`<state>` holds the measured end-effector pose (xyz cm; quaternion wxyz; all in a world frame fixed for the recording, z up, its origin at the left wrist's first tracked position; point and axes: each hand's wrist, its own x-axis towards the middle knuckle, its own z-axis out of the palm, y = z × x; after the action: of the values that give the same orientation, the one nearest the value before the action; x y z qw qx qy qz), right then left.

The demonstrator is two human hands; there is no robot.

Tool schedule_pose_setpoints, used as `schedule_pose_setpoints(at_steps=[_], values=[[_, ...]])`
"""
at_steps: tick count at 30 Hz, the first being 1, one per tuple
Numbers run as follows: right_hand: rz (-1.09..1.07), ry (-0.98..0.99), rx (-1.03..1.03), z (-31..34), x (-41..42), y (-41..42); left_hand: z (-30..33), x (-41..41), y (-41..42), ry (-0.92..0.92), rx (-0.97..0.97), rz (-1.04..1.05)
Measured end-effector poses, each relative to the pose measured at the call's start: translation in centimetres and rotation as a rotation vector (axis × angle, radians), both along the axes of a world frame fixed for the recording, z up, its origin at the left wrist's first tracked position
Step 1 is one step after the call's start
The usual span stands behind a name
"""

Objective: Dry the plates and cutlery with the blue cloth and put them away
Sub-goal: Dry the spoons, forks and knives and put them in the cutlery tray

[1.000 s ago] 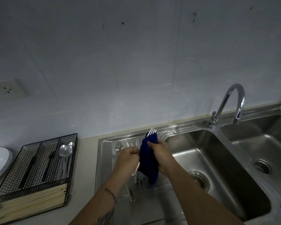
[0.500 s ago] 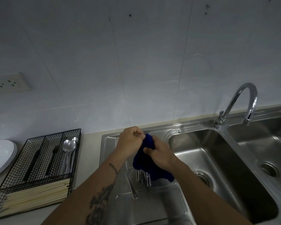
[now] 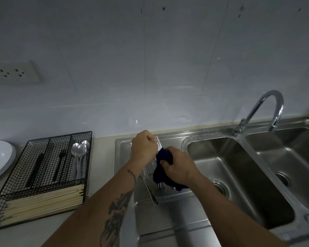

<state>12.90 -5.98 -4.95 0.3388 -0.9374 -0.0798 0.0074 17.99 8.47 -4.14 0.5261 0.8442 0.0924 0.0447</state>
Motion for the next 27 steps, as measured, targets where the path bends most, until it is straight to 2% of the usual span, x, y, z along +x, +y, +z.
schedule_pose_setpoints(at_steps=[5, 7, 10, 14, 18, 20, 23, 27], values=[[0.016, 0.015, -0.145, 0.7, -0.4, 1.8, 2.0, 0.3, 2.3, 0.031, -0.102, 0.087], [0.035, 0.058, -0.167, 0.5, -0.8, 2.3, 2.2, 0.3, 3.5, 0.066, -0.226, 0.117], [0.034, 0.094, -0.095, 0.3, -0.8, 3.2, 1.7, -0.2, 4.1, 0.183, -0.462, 0.041], [0.029, 0.123, 0.025, 0.1, 0.0, 4.2, 1.1, -0.1, 4.3, 0.225, -0.458, -0.064], [0.07, 0.23, -0.059, -1.1, 0.1, 3.2, 0.0, 1.9, 6.2, 0.166, -0.509, 0.079], [0.057, 0.245, -0.115, -1.6, 0.4, 2.2, -1.6, 3.2, 7.2, 0.191, -0.415, 0.129], [0.01, 0.214, -0.134, -1.5, 1.4, 1.0, -4.3, 4.1, 7.6, 0.244, -0.12, 0.108], [-0.03, 0.203, -0.105, -1.0, 3.0, 0.5, -6.7, 3.8, 6.6, 0.344, -0.017, 0.034]])
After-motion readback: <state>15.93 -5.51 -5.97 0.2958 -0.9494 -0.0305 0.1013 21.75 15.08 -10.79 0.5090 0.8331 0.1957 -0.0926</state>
